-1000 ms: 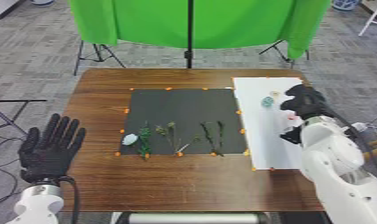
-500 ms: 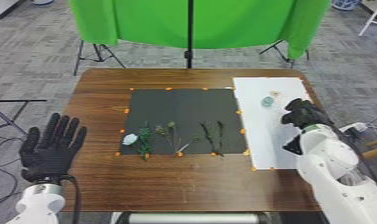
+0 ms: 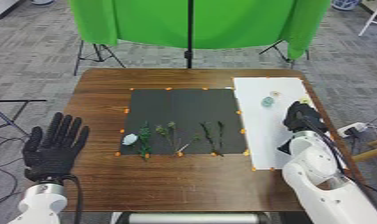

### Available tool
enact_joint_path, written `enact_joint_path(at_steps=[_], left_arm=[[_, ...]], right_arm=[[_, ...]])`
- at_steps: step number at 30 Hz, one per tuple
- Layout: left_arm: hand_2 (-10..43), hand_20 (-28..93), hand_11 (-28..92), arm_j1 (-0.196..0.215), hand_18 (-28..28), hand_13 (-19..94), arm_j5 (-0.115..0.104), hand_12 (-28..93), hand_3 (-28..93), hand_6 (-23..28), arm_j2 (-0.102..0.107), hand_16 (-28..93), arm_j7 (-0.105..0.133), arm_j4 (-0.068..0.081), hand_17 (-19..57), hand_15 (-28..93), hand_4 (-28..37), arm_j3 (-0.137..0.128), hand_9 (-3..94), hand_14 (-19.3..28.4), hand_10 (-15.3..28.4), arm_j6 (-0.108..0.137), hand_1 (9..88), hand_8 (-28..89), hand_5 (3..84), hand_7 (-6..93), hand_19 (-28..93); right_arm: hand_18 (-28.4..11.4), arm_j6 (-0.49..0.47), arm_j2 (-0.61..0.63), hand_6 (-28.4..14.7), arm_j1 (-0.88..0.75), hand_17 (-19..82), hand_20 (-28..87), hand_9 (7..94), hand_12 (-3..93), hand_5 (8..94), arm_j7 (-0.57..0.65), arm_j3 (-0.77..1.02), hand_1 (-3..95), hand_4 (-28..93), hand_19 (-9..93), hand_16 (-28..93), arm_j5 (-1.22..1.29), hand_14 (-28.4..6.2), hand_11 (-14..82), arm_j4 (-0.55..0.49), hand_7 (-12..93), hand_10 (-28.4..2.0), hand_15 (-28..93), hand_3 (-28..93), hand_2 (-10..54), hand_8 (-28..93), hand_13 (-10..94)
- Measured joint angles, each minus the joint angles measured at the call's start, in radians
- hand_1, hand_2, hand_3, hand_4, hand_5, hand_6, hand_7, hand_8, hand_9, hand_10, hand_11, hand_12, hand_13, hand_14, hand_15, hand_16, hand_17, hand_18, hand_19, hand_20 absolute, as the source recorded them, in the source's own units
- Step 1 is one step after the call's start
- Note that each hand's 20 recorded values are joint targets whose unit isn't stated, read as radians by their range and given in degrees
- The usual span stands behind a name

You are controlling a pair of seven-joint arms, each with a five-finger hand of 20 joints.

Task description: Arrange flowers

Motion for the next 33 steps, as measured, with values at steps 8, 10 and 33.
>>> enact_joint_path(at_steps=[8, 10, 33], left_arm=[[19.1, 12, 20, -0.005, 13.3, 31, 0.000, 7, 76, 9.6, 0.002, -8, -0.012, 0.004, -6.8, 32, -28.3, 0.000, 40.5, 15.6, 14.6, -0.003, 25.9, -11, 46.0, 12.6, 36], [19.1, 12, 19, -0.005, 13.3, 31, 0.000, 7, 76, 9.6, 0.003, -8, -0.014, 0.004, -6.8, 32, -28.3, -0.001, 40.4, 15.6, 14.7, -0.002, 25.9, -11, 45.8, 12.7, 36], [19.0, 12, 19, -0.099, 13.3, 31, -0.021, 7, 76, 9.5, 0.079, -8, 0.018, 0.037, -6.9, 32, -28.3, 0.058, 40.2, 15.6, 14.5, -0.009, 26.0, -11, 45.9, 12.8, 37]], right_arm=[[-22.5, 0.040, 0.051, -3.0, 0.052, 37, 42, 78.6, 37.1, 64.4, -0.064, -0.119, 62.2, -28, 93, 38, 0.037, -5.9, 12.5, -0.150, 31, -12.1, 44, 74, -9.5, -6, 71], [-22.4, 0.062, 0.048, -3.1, 0.109, 37, 42, 78.5, 36.9, 64.3, -0.113, -0.183, 62.3, -28, 93, 38, 0.046, -6.0, 12.7, -0.137, 32, -12.0, 44, 73, -9.5, -6, 71], [-21.9, -0.123, -0.472, -2.7, 0.553, 36, 42, 72.6, 29.6, 62.6, -0.426, -0.646, 61.3, -28, 93, 36, -0.126, -6.3, 15.2, 0.347, 29, -12.8, 41, 72, -9.5, -16, 68]])
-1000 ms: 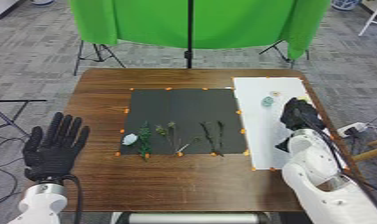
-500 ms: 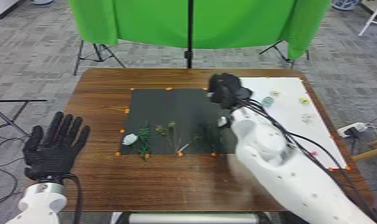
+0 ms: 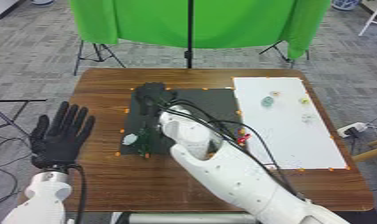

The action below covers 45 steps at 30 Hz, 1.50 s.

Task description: Arrange flowers

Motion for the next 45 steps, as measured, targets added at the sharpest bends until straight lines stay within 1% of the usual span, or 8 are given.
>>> enact_joint_path(at_steps=[5, 10, 16, 25, 29, 35, 40, 45], left_arm=[[19.0, 12, 20, -0.023, 13.3, 31, 0.000, 7, 76, 9.5, 0.016, -8, -0.003, 0.001, -6.9, 32, -28.3, 0.009, 40.3, 15.6, 14.5, -0.001, 26.0, -11, 45.9, 12.9, 37], [18.9, 12, 20, -0.034, 13.3, 31, 0.000, 7, 76, 9.5, 0.018, -8, -0.008, 0.006, -6.8, 32, -28.3, 0.015, 40.4, 15.5, 14.6, -0.008, 26.0, -11, 45.8, 12.8, 37], [19.4, 12, 20, -0.045, 13.3, 31, -0.008, 7, 77, 9.5, 0.017, -8, -0.015, 0.022, -6.8, 32, -28.3, 0.025, 40.4, 15.6, 14.6, -0.011, 26.4, -11, 45.9, 12.8, 36], [19.4, 12, 20, -0.052, 13.3, 31, -0.008, 7, 77, 9.5, 0.004, -8, -0.029, 0.030, -6.8, 32, -28.3, 0.029, 40.5, 15.5, 14.6, -0.013, 26.6, -11, 46.0, 12.8, 36], [18.9, 12, 20, -0.044, 13.3, 31, -0.008, 7, 77, 9.5, -0.019, -8, -0.041, 0.029, -6.8, 32, -28.3, 0.016, 40.2, 15.5, 14.5, -0.012, 26.5, -11, 45.7, 12.8, 36], [18.4, 12, 19, -0.018, 13.3, 31, -0.003, 7, 77, 9.4, -0.063, -8, -0.062, 0.028, -6.7, 32, -28.3, -0.014, 40.0, 15.4, 14.4, -0.010, 26.6, -11, 45.2, 12.9, 36], [18.2, 12, 19, 0.000, 13.3, 30, 0.009, 7, 76, 9.5, -0.072, -8, -0.066, 0.025, -6.7, 32, -28.3, -0.020, 39.9, 15.5, 14.4, -0.009, 26.7, -11, 45.3, 12.8, 36], [18.1, 12, 19, 0.021, 13.4, 30, 0.023, 7, 76, 9.5, -0.079, -8, -0.065, 0.014, -6.8, 31, -28.3, -0.030, 39.8, 15.5, 14.4, -0.013, 26.8, -11, 45.4, 12.7, 36]], right_arm=[[-21.9, 0.002, -0.059, -2.9, -0.009, 36, 42, 70.8, 27.9, 61.5, 0.003, 0.005, 61.1, -28, 92, 36, -0.078, -6.4, 17.3, 0.057, 30, -13.2, 40, 73, -9.5, -18, 67], [-22.2, -0.021, -0.082, -3.0, -0.029, 35, 42, 64.3, 18.8, 58.3, 0.005, 0.037, 59.4, -28, 92, 34, -0.139, -6.8, 24.5, 0.078, 30, -14.7, 42, 72, -9.5, -19, 64], [-23.0, -0.117, -0.088, -3.2, -0.046, 34, 43, 61.2, 15.6, 56.9, 0.013, 0.072, 55.7, -28, 92, 32, -0.131, -8.1, 22.4, 0.082, 27, -15.0, 44, 75, -9.5, -18, 62], [-23.7, -0.118, -0.084, -4.5, -0.066, 34, 41, 51.2, 12.8, 48.2, 0.027, 0.075, 47.0, -28, 93, 19, -0.093, -11.8, 14.2, 0.064, 18, -16.0, 49, 85, -9.5, -15, 58], [-24.1, -0.151, -0.061, -5.5, -0.082, 34, 40, 45.8, 11.8, 44.1, 0.032, 0.086, 44.5, -28, 93, 15, -0.020, -13.0, 10.9, -0.015, 15, -16.5, 48, 85, -9.5, -14, 56], [-24.8, -0.226, 0.040, -6.7, -0.126, 32, 37, 43.2, 11.7, 41.8, 0.082, 0.162, 42.7, -28, 89, 13, 0.116, -14.7, 9.6, -0.252, 12, -17.6, 45, 84, -9.5, -12, 51], [-23.4, -0.224, 0.161, -6.6, -0.201, 26, 32, 40.5, 11.6, 42.0, 0.232, 0.327, 42.1, -28, 79, 11, 0.244, -16.3, 9.4, -0.435, 12, -18.1, 35, 85, -9.5, -12, 42], [-22.6, -0.189, 0.324, -5.8, -0.288, 23, 29, 39.0, 11.3, 41.9, 0.244, 0.503, 42.1, -28, 75, 12, 0.217, -16.8, 9.1, -0.466, 13, -17.5, 29, 85, -9.5, -12, 38]])
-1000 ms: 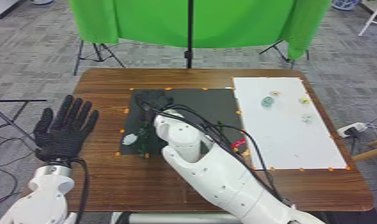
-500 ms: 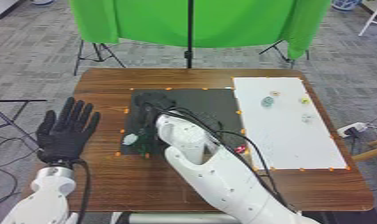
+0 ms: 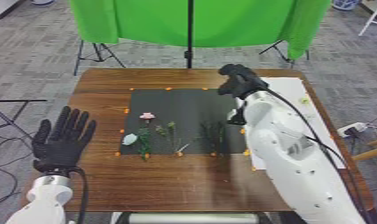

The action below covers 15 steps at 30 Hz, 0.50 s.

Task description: Arrange flowers

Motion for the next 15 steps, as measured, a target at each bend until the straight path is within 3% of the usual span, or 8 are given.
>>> enact_joint_path(at_steps=[7, 15], left_arm=[[18.1, 12, 19, 0.050, 13.4, 30, 0.013, 7, 76, 9.4, -0.007, -7, 0.024, -0.022, -6.8, 31, -28.3, -0.018, 39.8, 15.4, 14.3, 0.006, 26.8, -11, 45.4, 12.7, 36], [18.1, 12, 19, 0.066, 13.4, 30, 0.013, 7, 76, 9.4, -0.013, -7, 0.032, -0.024, -6.9, 31, -28.3, -0.017, 39.8, 15.4, 14.4, 0.006, 26.8, -11, 45.4, 12.7, 36]], right_arm=[[-21.8, 0.007, 0.206, -4.6, -0.171, 21, 29, 38.3, 11.3, 41.9, -0.013, 0.242, 43.3, -28, 73, 14, -0.048, -16.2, 8.9, 0.036, 14, -16.0, 26, 85, -9.5, -13, 35], [-21.7, -0.043, 0.242, -3.8, -0.213, 21, 29, 39.5, 11.5, 42.7, -0.002, 0.328, 45.0, -28, 73, 15, -0.049, -15.6, 9.6, 0.147, 15, -14.8, 25, 86, -9.5, -13, 36]])
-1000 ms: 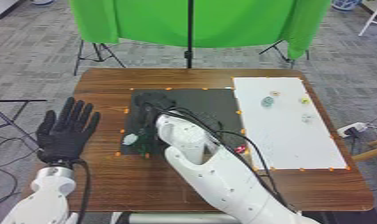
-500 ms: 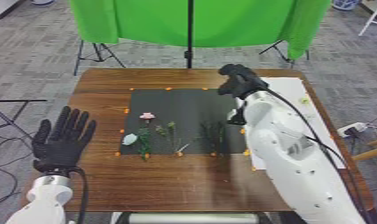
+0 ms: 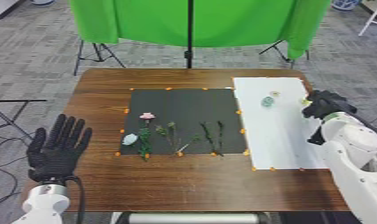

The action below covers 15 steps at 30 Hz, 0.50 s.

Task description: Arrange flowers

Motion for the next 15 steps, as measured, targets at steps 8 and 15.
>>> enact_joint_path(at_steps=[8, 15], left_arm=[[18.3, 12, 19, 0.000, 13.4, 30, -0.004, 7, 76, 9.6, -0.002, -7, 0.001, 0.000, -7.0, 32, -28.3, 0.000, 40.0, 15.6, 14.5, 0.009, 26.8, -11, 45.7, 12.7, 36], [18.5, 12, 19, -0.001, 13.4, 30, -0.003, 7, 76, 9.6, -0.002, -8, -0.005, -0.001, -7.1, 32, -28.3, 0.007, 39.8, 15.6, 14.7, 0.011, 26.7, -11, 45.6, 12.6, 36]], right_arm=[[-21.3, -0.047, -0.018, -1.0, 0.001, 27, 33, 57.7, 13.0, 55.4, 0.002, -0.026, 52.0, -28, 81, 16, -0.013, -10.1, 15.5, 0.042, 18, -11.5, 34, 84, -9.5, -15, 56], [-20.6, -0.022, -0.026, 0.4, 0.022, 30, 37, 76.7, 29.7, 68.3, -0.009, -0.039, 60.8, -28, 83, 34, -0.035, -6.2, 11.2, 0.064, 26, -10.5, 31, 69, -9.5, -10, 66]])
